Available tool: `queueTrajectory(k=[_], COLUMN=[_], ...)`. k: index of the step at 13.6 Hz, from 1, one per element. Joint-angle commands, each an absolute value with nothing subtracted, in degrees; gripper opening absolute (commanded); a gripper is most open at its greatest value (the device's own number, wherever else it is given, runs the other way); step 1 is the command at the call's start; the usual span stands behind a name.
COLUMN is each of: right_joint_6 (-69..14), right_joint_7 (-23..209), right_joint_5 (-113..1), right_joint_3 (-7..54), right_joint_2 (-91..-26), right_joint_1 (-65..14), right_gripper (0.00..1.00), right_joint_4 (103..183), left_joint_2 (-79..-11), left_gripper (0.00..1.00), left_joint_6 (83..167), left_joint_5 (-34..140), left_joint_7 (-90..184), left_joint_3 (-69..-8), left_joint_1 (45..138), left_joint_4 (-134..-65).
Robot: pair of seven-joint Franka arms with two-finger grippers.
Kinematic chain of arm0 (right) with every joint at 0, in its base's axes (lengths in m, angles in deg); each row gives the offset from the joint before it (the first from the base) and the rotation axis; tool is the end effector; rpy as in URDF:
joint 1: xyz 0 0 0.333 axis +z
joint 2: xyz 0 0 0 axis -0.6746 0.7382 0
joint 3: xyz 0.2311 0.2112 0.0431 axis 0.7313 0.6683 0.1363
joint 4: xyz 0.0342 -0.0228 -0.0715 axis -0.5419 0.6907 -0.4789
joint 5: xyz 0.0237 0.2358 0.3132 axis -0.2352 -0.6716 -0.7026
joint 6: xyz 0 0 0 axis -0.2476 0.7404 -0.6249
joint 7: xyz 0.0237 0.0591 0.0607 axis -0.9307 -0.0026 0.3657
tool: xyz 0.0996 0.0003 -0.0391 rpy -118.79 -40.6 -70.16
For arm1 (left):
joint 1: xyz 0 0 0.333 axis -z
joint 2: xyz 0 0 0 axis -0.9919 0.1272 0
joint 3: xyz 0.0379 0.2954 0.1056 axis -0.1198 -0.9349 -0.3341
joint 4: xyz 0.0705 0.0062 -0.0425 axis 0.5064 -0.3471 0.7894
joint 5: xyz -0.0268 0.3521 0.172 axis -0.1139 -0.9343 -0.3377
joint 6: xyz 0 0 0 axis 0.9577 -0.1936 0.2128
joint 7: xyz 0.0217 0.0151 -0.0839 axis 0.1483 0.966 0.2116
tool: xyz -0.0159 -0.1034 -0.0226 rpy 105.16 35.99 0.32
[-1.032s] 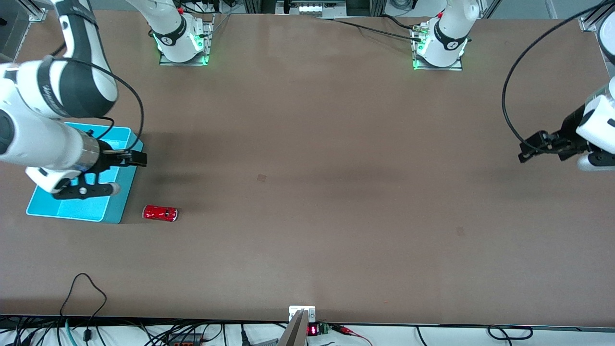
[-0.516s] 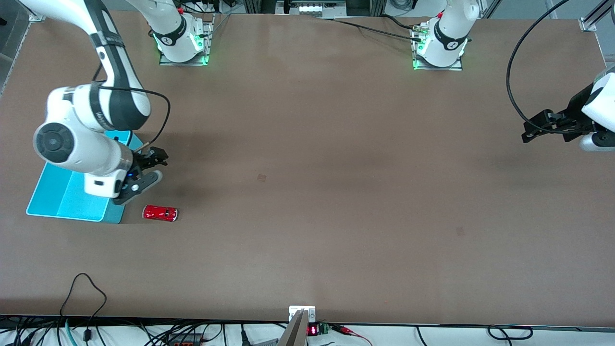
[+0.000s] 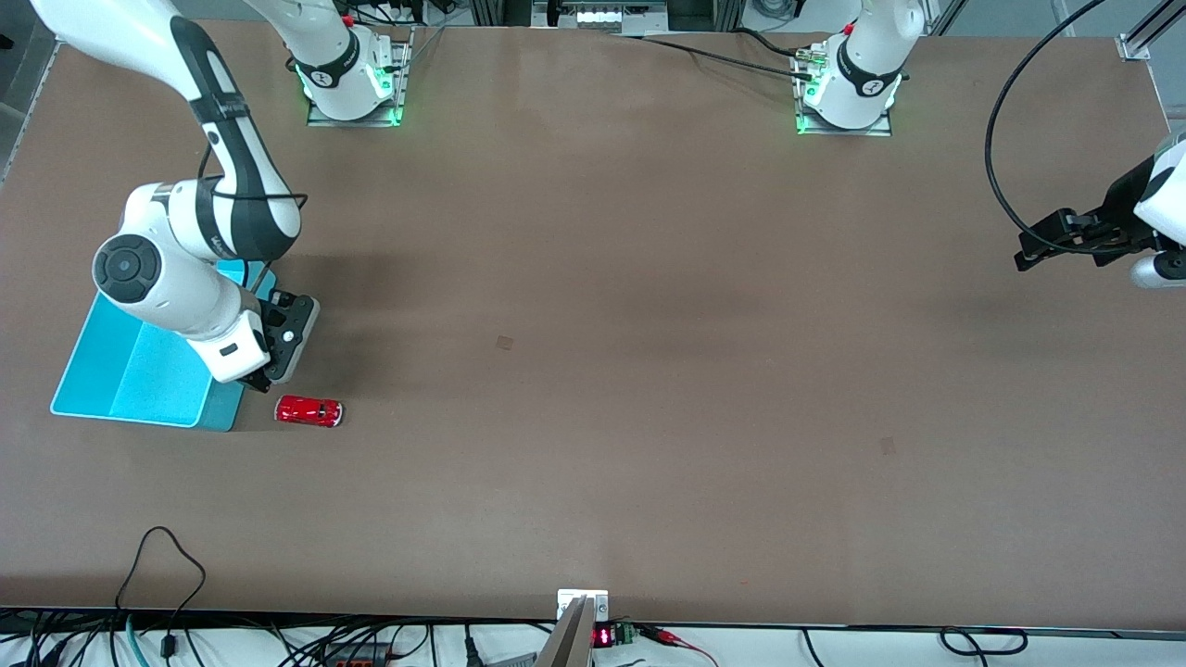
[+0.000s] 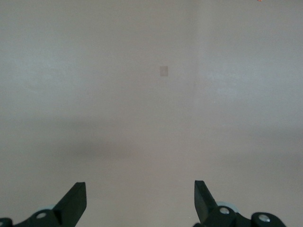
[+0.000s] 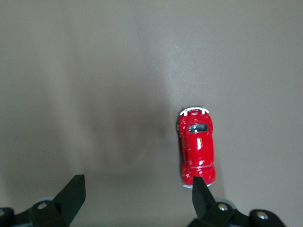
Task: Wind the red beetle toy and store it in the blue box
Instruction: 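Move the right gripper over the red car beside the box, then lower the right gripper and grasp the red car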
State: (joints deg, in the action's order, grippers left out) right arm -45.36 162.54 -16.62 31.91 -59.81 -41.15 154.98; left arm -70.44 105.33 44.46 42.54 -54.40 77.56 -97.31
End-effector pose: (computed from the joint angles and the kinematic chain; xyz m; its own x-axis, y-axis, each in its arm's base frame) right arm 0.6199 0.0440 0.2853 0.1653 0.9862 -0.0106 0.9862 -0.1652 0.0065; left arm 0.5625 0.0252 0.5784 0.9964 0.0838 0.0112 0.0837 -0.9964 0.0095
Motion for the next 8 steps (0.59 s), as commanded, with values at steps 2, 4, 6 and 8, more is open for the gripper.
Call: queueTrajectory(k=[2,4,6,8], right_joint_6=[-51.0,-53.0,-55.3,-56.2], right_joint_7=[169.2,169.3,169.3,169.3], right_joint_5=[-16.1,-16.1,-16.1,-16.0], right_joint_3=[33.2,33.2,33.2,33.1], right_joint_2=[-56.0,-54.3,-52.8,-52.5], right_joint_1=[-43.5,-43.6,-43.6,-43.7], right_gripper=[1.0,1.0,1.0,1.0], right_joint_4=[155.1,155.1,155.1,154.8], left_joint_2=[-72.4,-72.4,-71.7,-71.4], left_gripper=[1.0,1.0,1.0,1.0], left_joint_6=[106.2,105.8,105.8,105.6], left_joint_5=[45.3,45.3,45.3,45.5], left_joint_7=[42.8,43.5,43.3,43.4], left_joint_3=[-54.1,-54.1,-54.1,-54.1], left_joint_1=[77.6,77.7,77.9,77.9], left_joint_4=[-98.5,-97.5,-97.5,-97.3])
